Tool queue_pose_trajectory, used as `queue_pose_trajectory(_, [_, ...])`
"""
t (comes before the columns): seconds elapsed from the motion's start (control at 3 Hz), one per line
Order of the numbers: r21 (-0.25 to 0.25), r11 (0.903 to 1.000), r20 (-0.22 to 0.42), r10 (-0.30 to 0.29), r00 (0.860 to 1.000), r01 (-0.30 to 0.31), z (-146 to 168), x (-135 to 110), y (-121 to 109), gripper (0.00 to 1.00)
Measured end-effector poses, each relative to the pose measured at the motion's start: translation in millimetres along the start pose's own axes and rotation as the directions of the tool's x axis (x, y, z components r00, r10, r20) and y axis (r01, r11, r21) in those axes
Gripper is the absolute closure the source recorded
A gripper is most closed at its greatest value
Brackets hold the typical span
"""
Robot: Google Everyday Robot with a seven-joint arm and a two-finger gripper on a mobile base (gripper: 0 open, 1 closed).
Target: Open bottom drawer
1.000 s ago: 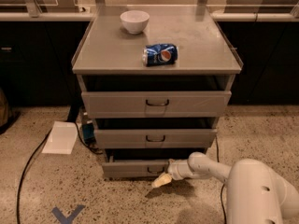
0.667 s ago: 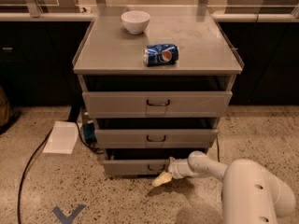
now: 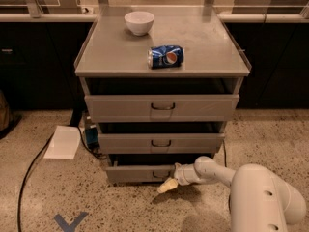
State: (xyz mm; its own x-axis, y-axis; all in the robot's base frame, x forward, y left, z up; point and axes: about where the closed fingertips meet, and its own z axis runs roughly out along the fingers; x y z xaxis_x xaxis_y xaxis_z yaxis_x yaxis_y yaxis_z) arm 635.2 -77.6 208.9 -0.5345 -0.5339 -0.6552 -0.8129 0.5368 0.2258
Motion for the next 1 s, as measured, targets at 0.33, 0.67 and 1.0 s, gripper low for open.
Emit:
queue_pose_trajectory(0.33, [0.030, 0.9976, 0.025, -0.063, 0.998, 0.062, -2.7, -24.2, -4.3, 0.00])
queue_pose_trajectory(0.67, [0.049, 0.9941, 0.036, -0.098, 0.995, 0.096, -1.3, -33.2, -8.2, 0.00])
queue_pose_trajectory(1.0, [0.058, 0.9921, 0.026, -0.113, 0.993, 0.111, 1.1, -35.4, -12.9, 0.00])
